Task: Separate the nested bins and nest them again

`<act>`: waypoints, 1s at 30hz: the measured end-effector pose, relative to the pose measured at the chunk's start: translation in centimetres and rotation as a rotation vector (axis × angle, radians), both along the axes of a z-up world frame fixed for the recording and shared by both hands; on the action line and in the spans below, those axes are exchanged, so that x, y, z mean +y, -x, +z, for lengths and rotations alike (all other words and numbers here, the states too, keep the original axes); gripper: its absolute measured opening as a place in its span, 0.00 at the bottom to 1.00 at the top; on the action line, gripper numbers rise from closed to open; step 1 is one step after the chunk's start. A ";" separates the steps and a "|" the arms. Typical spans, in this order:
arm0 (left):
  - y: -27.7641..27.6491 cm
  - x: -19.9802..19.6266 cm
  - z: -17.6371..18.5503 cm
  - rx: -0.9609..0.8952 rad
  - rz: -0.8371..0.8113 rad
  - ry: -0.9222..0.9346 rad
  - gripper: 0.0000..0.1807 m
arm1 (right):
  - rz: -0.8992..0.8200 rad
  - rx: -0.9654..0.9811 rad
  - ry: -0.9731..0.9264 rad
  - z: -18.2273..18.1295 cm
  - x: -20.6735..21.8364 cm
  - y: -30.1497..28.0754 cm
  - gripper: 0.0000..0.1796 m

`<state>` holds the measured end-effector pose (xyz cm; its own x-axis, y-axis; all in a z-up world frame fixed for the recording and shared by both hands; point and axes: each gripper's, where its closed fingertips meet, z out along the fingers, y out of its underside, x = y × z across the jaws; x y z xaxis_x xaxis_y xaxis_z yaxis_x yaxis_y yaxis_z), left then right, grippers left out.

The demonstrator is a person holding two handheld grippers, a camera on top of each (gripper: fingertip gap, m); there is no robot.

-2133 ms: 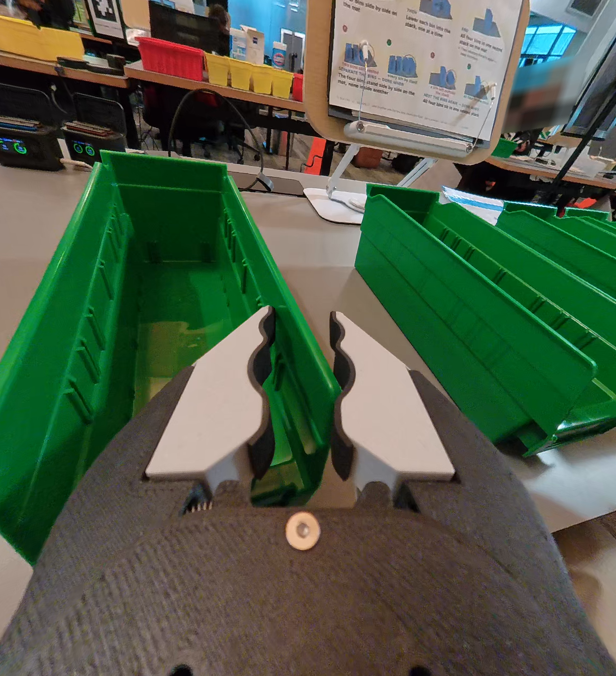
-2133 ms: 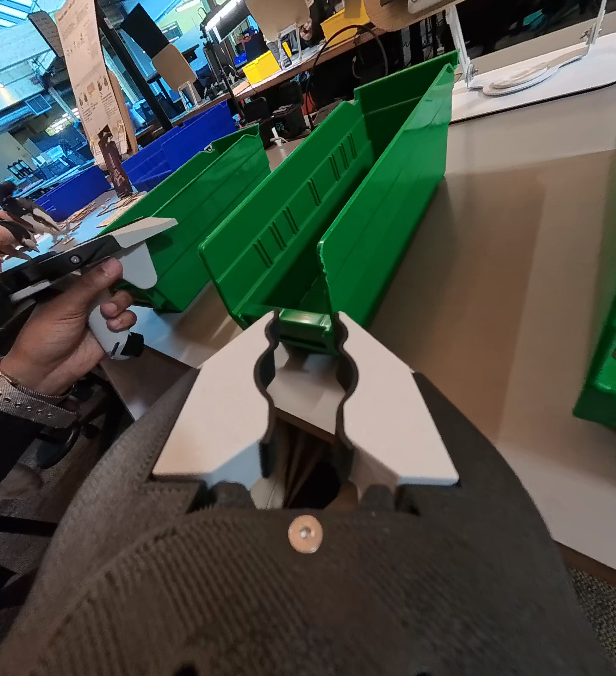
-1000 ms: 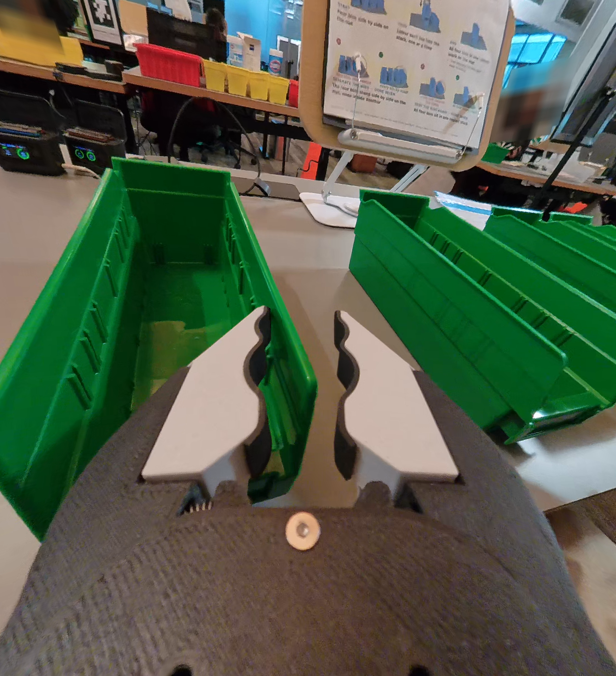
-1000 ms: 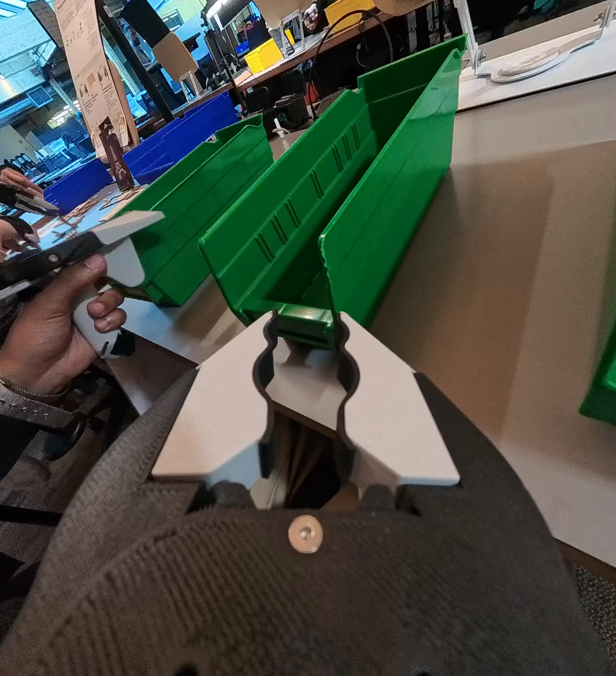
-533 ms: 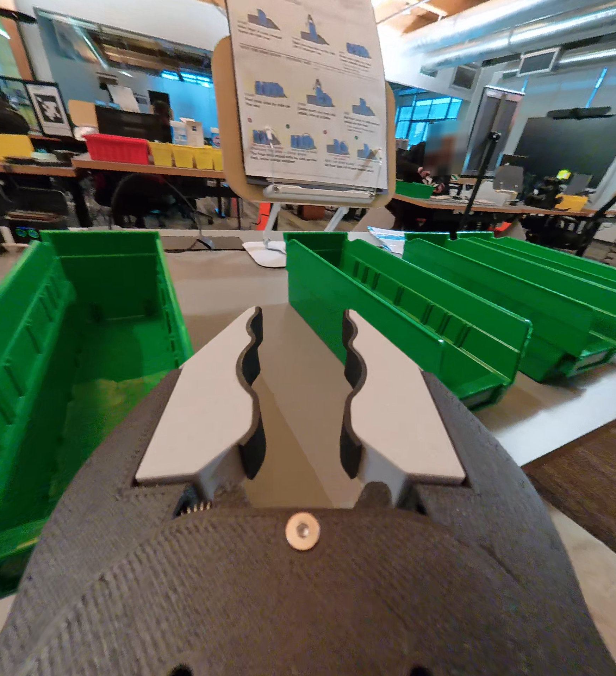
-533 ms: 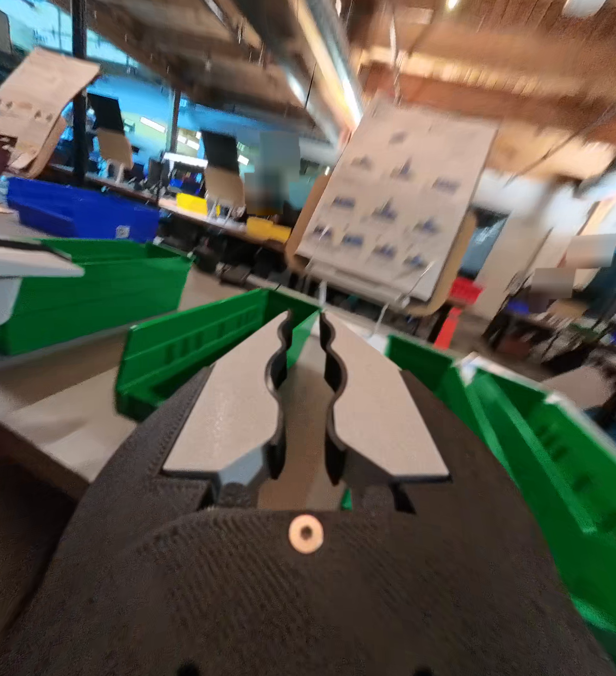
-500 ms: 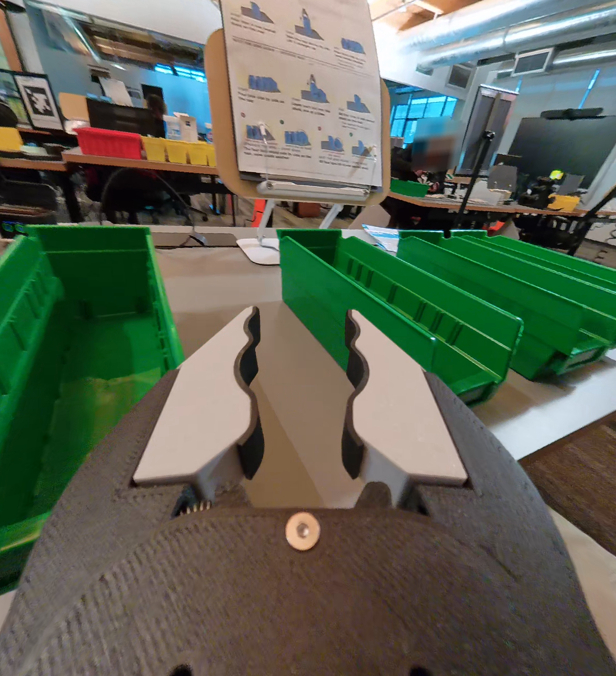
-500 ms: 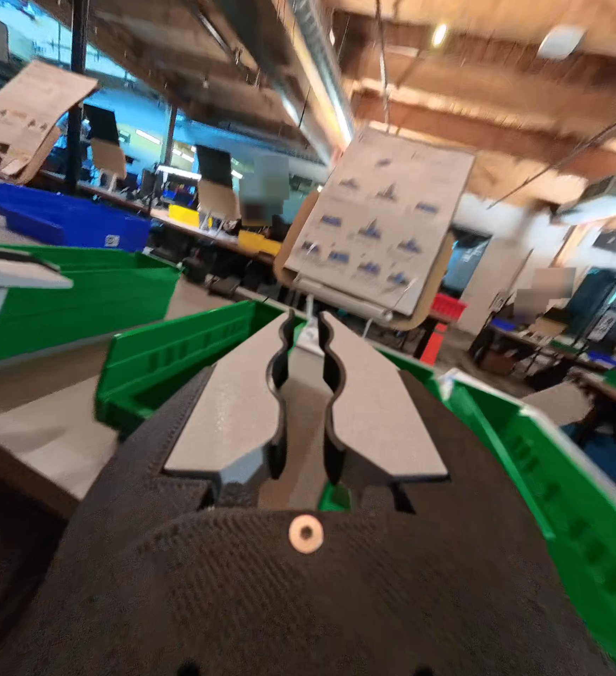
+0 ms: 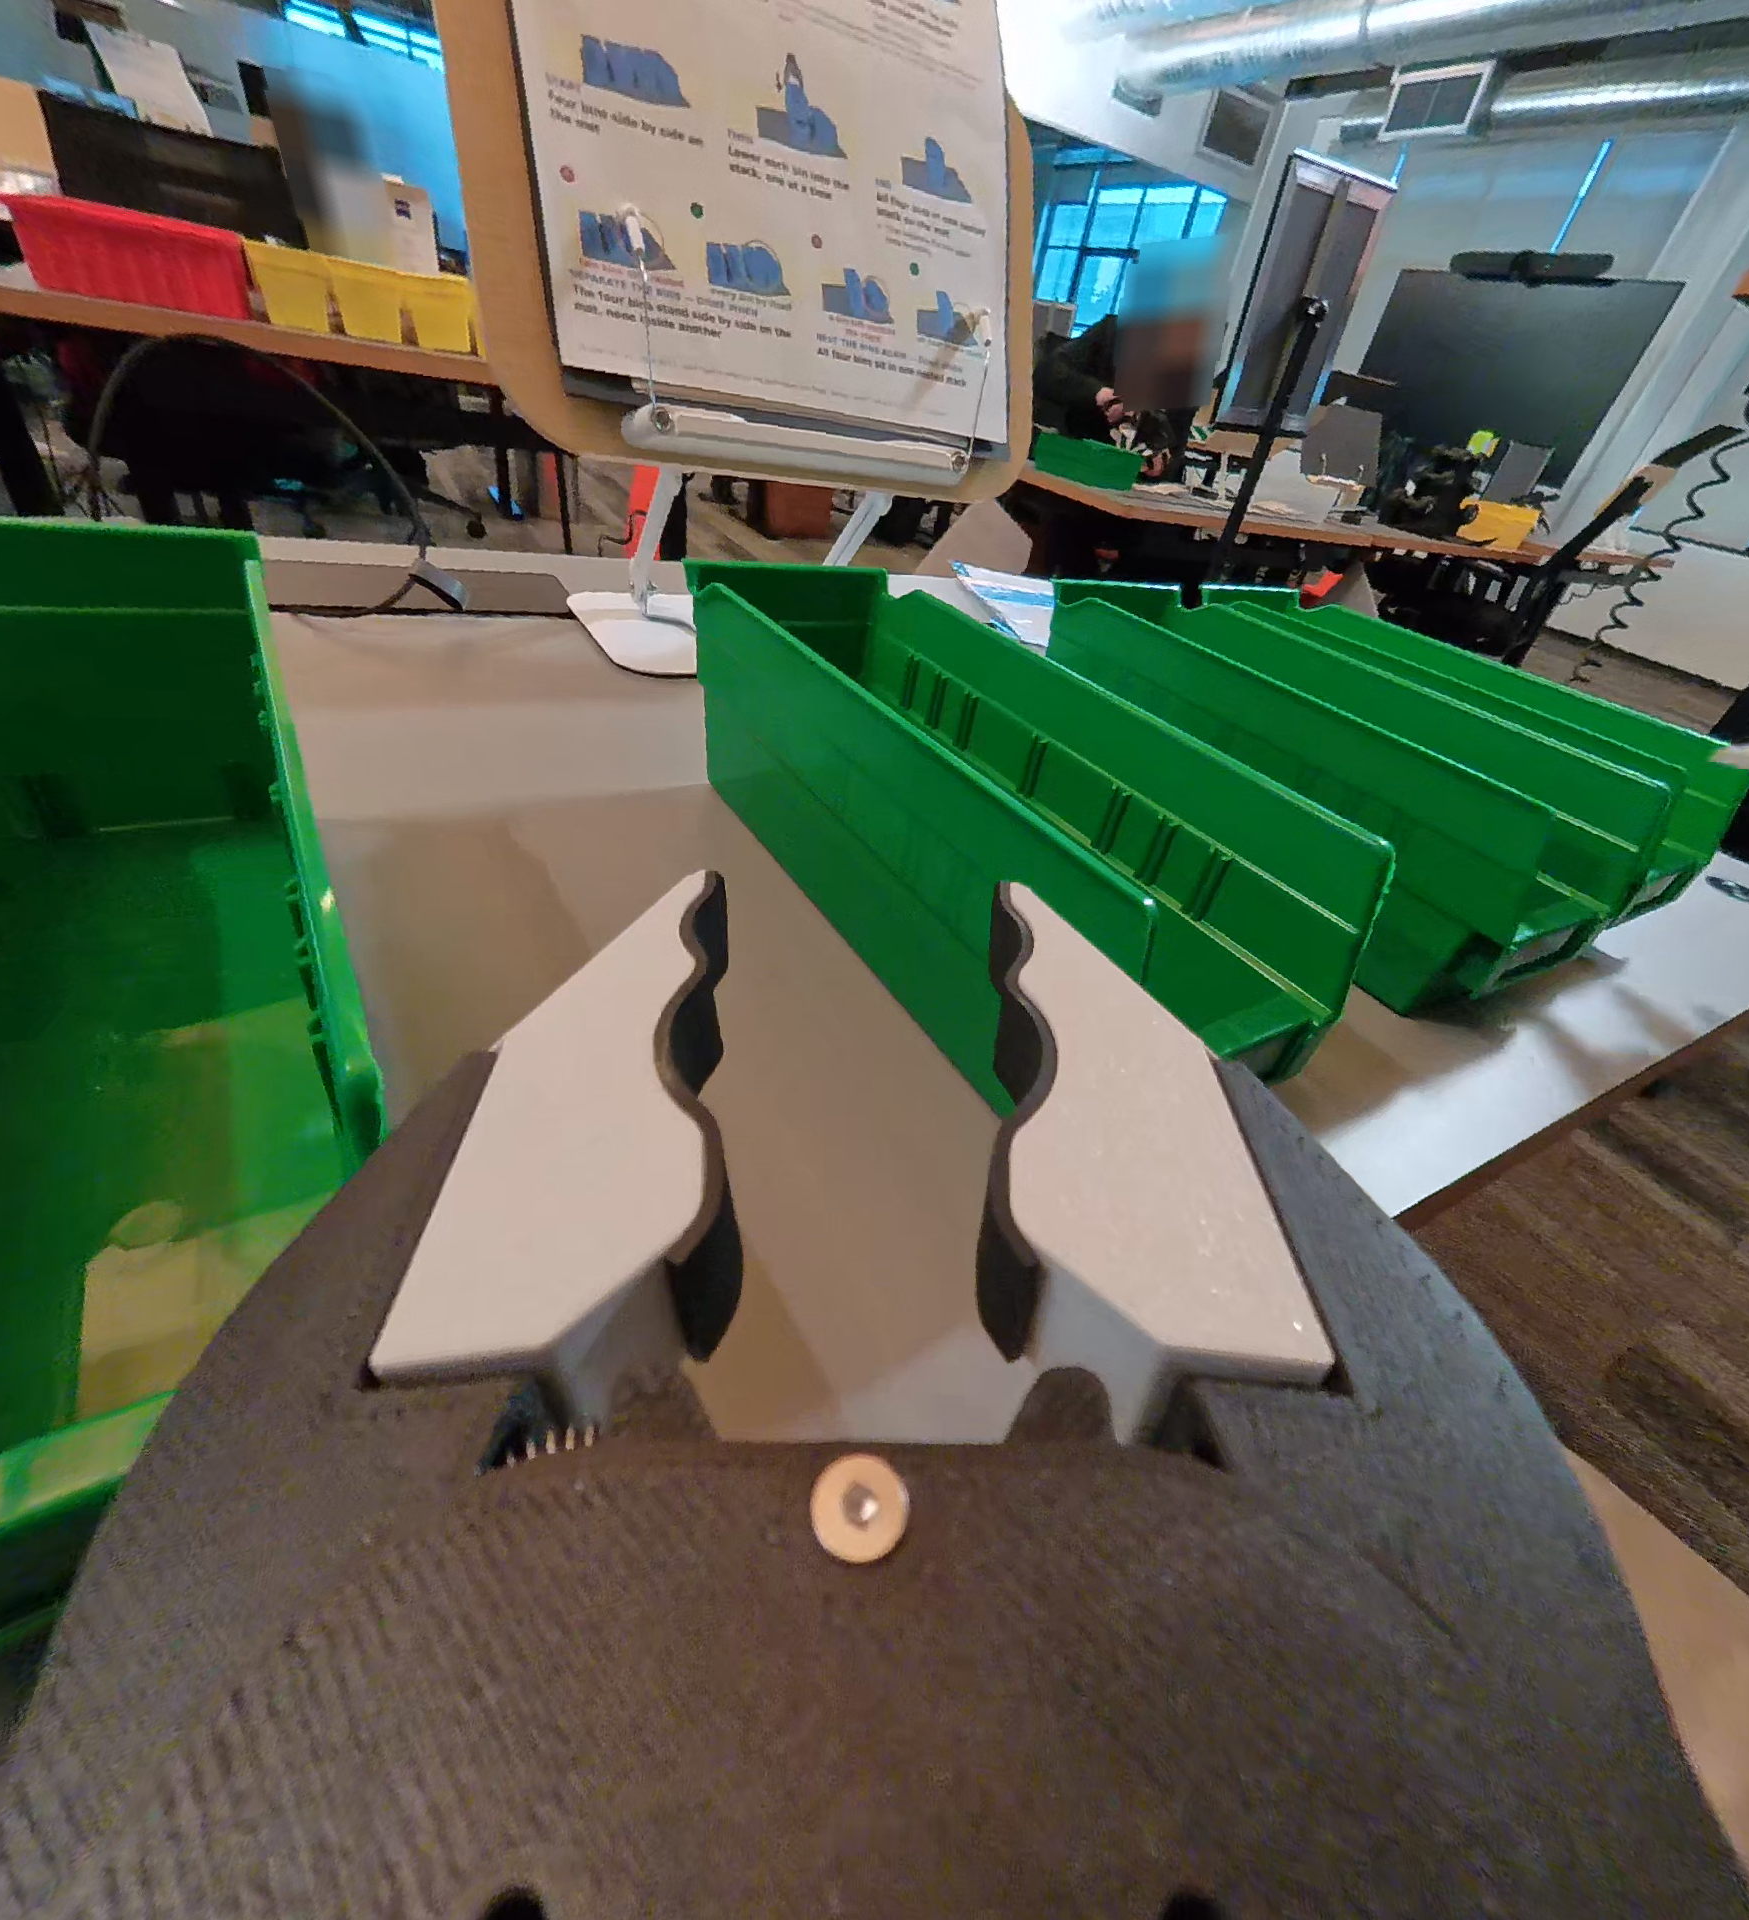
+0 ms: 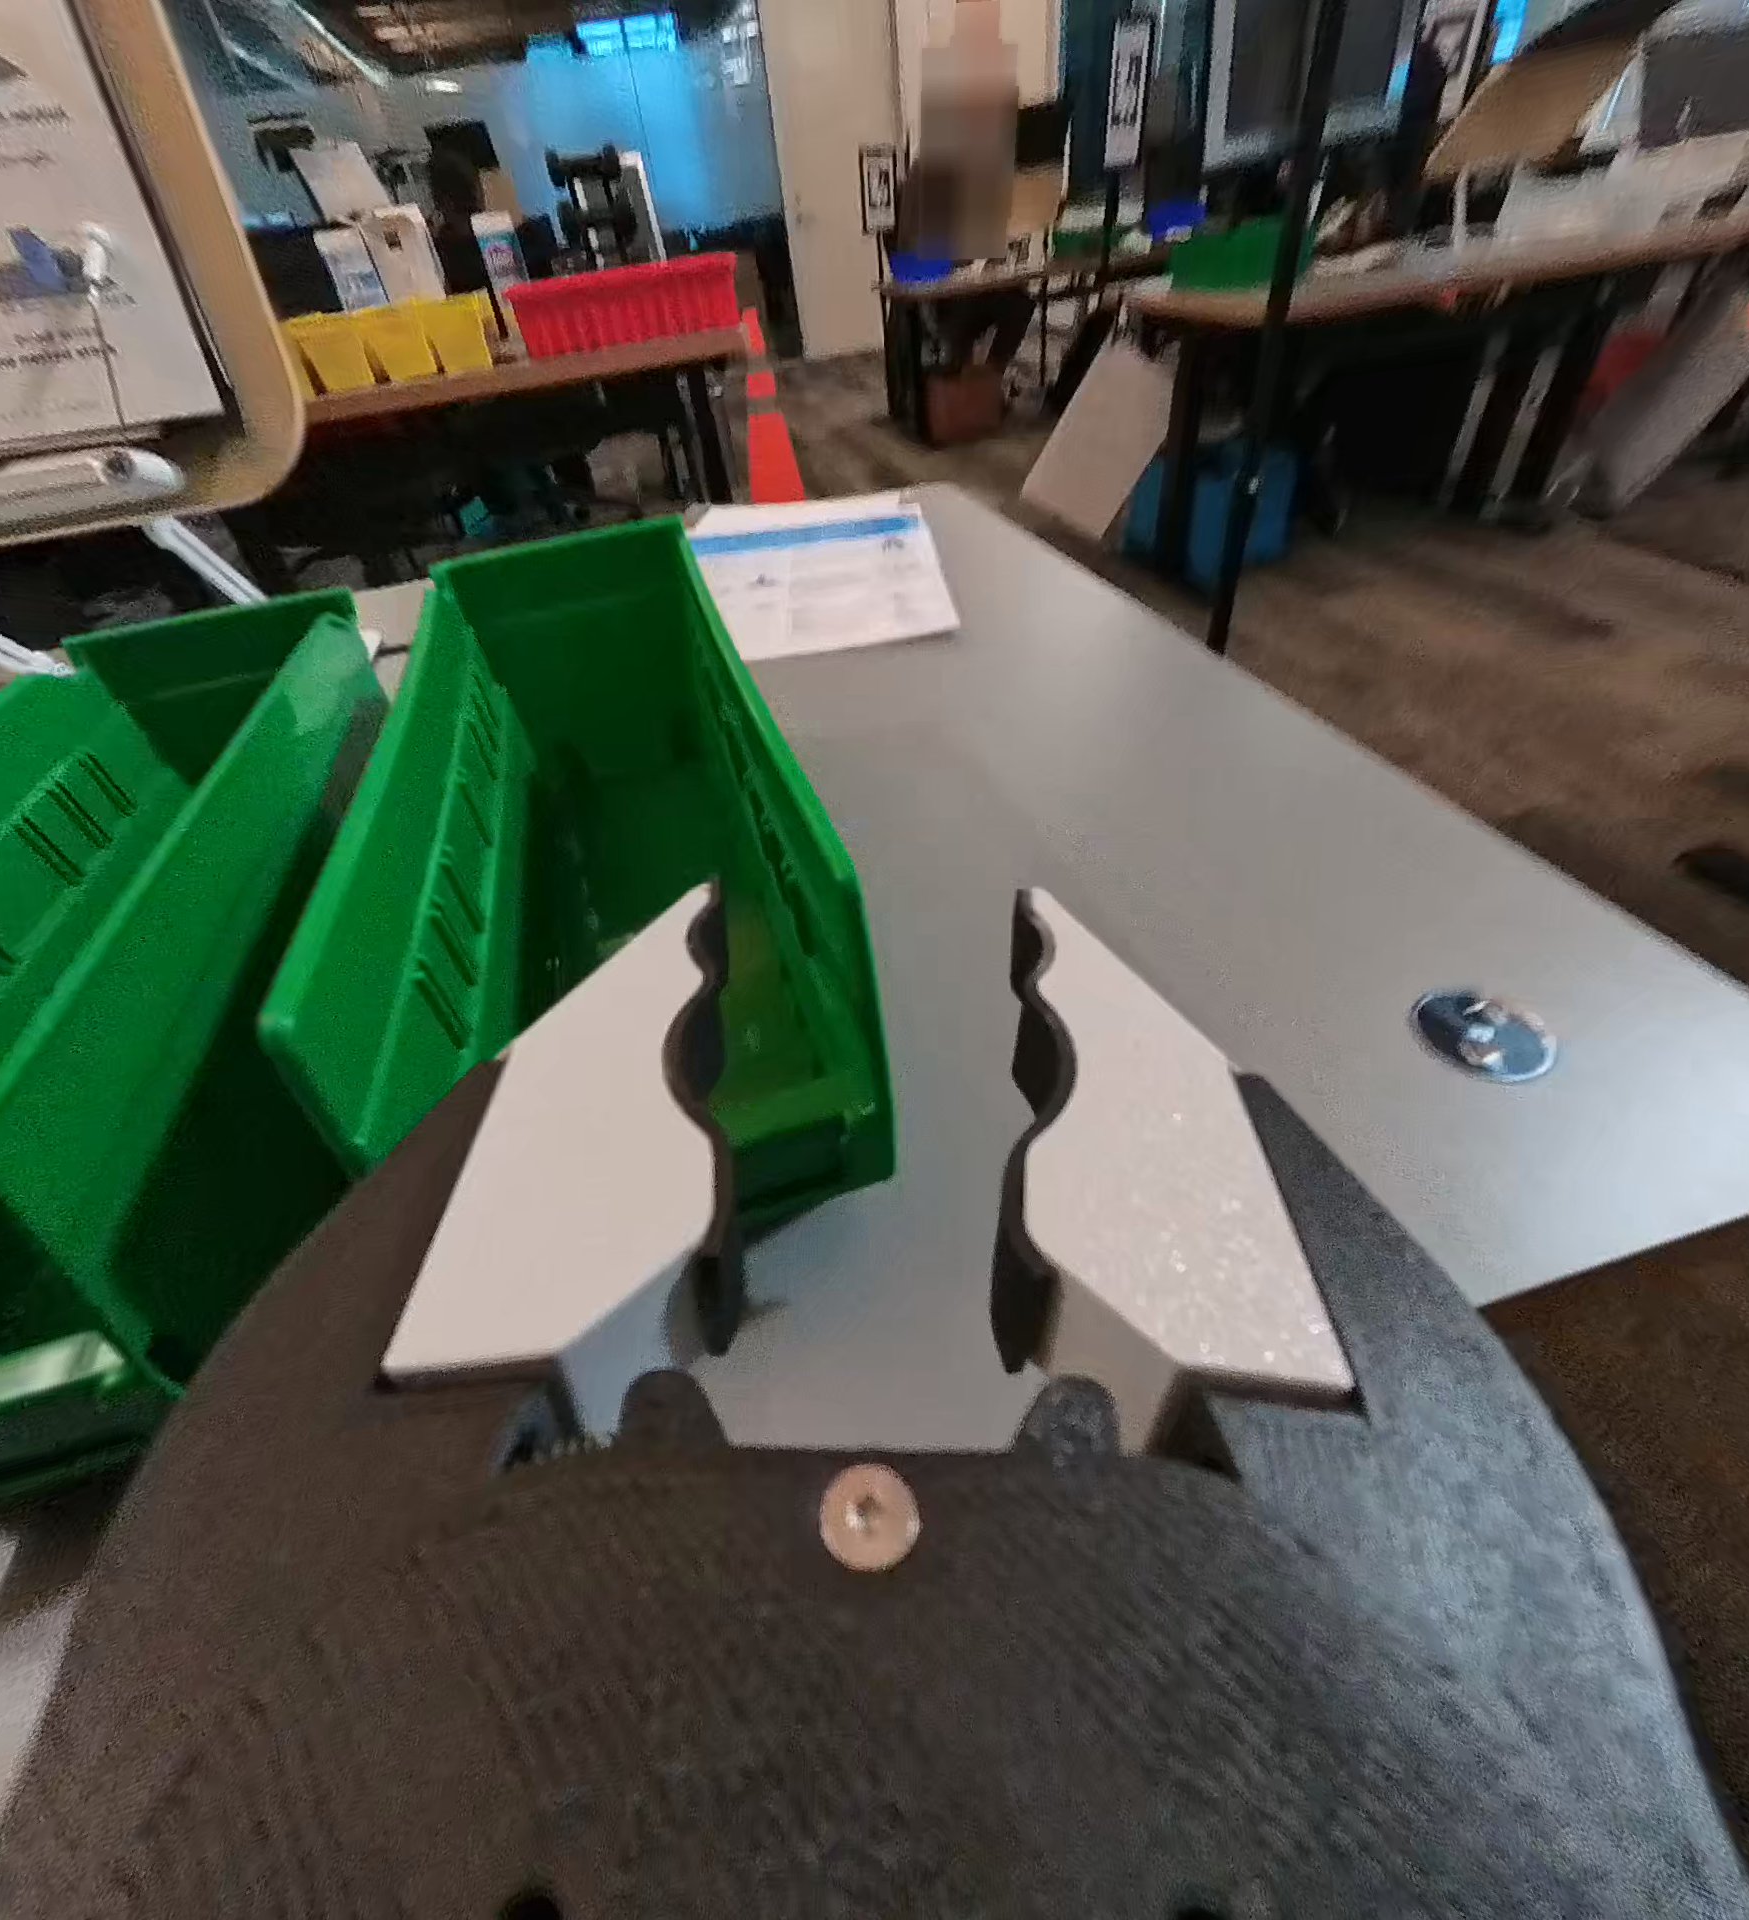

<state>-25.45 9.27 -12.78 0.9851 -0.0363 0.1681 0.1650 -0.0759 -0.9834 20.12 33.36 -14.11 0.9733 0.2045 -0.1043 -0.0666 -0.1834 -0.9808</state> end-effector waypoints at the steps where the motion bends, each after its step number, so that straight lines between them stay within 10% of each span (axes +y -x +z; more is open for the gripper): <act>1: -0.1 0.0 -0.1 -0.005 -0.005 0.003 0.27 | 0.010 0.012 0.027 -0.8 0.3 0.0 0.28; 21: -2.0 0.1 -1.0 0.031 -0.069 0.045 0.26 | 0.189 0.100 0.163 -3.3 0.8 2.0 0.01; 30: -2.2 0.3 -1.3 0.038 -0.075 0.057 0.26 | 0.024 0.312 -0.034 2.6 0.2 -1.9 0.00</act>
